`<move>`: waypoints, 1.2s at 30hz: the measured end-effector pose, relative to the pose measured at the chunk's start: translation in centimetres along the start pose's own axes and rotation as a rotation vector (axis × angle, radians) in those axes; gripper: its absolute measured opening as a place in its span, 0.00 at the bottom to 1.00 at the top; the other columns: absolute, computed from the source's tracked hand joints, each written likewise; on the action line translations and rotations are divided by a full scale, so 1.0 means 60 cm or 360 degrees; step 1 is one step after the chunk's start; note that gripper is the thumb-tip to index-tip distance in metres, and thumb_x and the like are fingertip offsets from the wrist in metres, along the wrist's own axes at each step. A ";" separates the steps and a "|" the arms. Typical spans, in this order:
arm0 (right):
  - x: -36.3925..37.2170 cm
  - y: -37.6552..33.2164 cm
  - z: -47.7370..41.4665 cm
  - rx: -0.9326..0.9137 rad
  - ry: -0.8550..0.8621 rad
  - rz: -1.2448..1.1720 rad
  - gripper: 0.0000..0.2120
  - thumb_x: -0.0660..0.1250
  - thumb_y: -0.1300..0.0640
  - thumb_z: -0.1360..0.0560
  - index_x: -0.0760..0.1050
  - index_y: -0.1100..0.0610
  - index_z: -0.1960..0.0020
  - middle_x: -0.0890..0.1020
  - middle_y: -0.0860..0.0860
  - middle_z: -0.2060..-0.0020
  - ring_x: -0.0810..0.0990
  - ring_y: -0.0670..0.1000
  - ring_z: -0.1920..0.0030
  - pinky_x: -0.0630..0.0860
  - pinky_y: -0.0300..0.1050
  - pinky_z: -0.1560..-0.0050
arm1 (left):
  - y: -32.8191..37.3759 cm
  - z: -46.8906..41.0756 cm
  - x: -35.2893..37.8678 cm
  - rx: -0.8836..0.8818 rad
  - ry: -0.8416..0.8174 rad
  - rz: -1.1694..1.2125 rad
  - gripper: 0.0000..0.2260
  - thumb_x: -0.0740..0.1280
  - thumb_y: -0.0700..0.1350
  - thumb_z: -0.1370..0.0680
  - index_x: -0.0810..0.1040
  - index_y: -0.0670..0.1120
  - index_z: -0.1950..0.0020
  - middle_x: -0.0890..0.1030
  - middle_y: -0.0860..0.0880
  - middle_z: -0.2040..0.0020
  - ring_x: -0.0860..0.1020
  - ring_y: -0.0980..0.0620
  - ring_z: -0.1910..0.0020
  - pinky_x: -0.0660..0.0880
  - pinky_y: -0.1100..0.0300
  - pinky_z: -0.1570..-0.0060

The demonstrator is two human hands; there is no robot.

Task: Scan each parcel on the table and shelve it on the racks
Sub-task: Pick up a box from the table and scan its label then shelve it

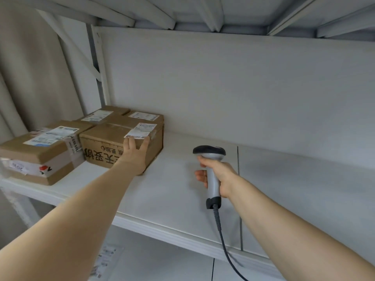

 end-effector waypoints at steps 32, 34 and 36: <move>-0.784 0.273 0.658 -0.0124 0.0973 -0.0523 0.24 0.73 0.45 0.28 0.75 0.59 0.39 0.81 0.56 0.66 0.79 0.51 0.68 0.78 0.45 0.60 | 1.006 0.766 0.056 0.1960 -0.0017 0.0144 0.21 0.55 0.50 0.18 0.61 0.50 0.24 0.69 0.51 0.29 0.66 0.51 0.31 0.71 0.55 0.40; -0.859 0.319 0.744 -0.0156 0.1143 -0.0672 0.24 0.74 0.46 0.28 0.75 0.60 0.39 0.79 0.56 0.68 0.77 0.50 0.71 0.77 0.45 0.64 | 1.083 0.871 0.069 0.2140 -0.0059 0.0162 0.21 0.55 0.50 0.18 0.62 0.51 0.24 0.70 0.51 0.29 0.67 0.50 0.31 0.72 0.54 0.41; -0.929 0.359 0.826 -0.0183 0.1311 -0.0777 0.22 0.74 0.47 0.28 0.75 0.59 0.41 0.79 0.55 0.70 0.76 0.50 0.73 0.76 0.44 0.67 | 1.155 0.971 0.083 0.2301 -0.0116 0.0174 0.21 0.56 0.51 0.18 0.63 0.51 0.25 0.70 0.51 0.29 0.68 0.50 0.31 0.72 0.53 0.41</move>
Point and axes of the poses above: each hand's wrist, its own z-axis away from the middle knuckle, its own x-axis out of the palm, y = z × x, the point moved 10 cm from there along -z, towards the middle knuckle
